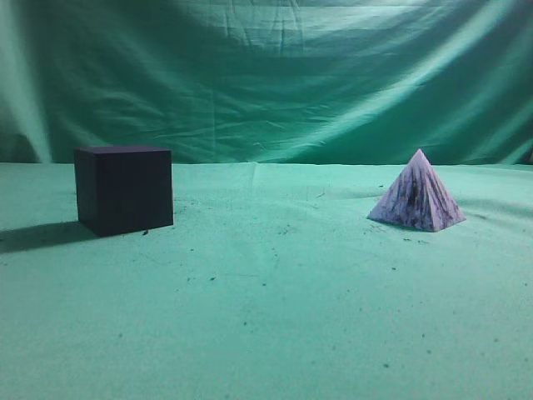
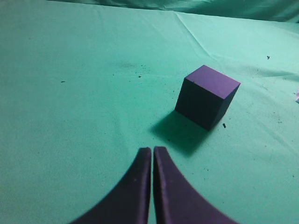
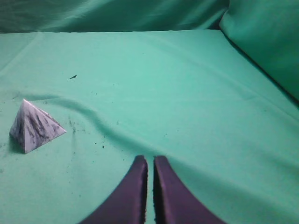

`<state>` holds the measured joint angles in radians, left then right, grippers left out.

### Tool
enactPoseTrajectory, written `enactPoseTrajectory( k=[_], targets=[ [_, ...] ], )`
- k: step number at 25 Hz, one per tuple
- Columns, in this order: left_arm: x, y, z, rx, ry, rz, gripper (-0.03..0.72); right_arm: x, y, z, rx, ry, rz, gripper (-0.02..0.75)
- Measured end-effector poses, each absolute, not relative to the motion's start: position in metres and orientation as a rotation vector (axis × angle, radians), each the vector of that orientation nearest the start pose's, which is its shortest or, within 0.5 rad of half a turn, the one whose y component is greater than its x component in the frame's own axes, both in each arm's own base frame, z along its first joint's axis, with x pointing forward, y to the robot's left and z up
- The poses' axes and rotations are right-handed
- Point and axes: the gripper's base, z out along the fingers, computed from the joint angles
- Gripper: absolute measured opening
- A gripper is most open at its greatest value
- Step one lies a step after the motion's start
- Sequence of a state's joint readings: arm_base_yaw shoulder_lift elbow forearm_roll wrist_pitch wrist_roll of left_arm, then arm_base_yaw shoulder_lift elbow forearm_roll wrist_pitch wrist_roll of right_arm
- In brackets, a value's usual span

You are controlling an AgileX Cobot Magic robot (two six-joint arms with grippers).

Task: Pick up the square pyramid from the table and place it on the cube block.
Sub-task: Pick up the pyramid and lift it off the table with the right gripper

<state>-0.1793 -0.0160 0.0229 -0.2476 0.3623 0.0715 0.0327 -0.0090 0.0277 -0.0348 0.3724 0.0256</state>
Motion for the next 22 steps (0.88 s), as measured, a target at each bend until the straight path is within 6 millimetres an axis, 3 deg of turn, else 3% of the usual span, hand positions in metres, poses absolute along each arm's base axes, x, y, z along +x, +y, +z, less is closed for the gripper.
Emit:
enactPoseTrajectory(
  k=[17,22],
  targets=[
    [0.05,-0.017,0.175,0.079,1.853,-0.317,0.0,0.053,0.0,0.171,-0.035,1.869,-0.001,0.0],
    [0.05,-0.017,0.175,0.079,1.853,-0.317,0.0,0.057,0.002,0.195,-0.018,1.605,0.032,0.0]
  ],
)
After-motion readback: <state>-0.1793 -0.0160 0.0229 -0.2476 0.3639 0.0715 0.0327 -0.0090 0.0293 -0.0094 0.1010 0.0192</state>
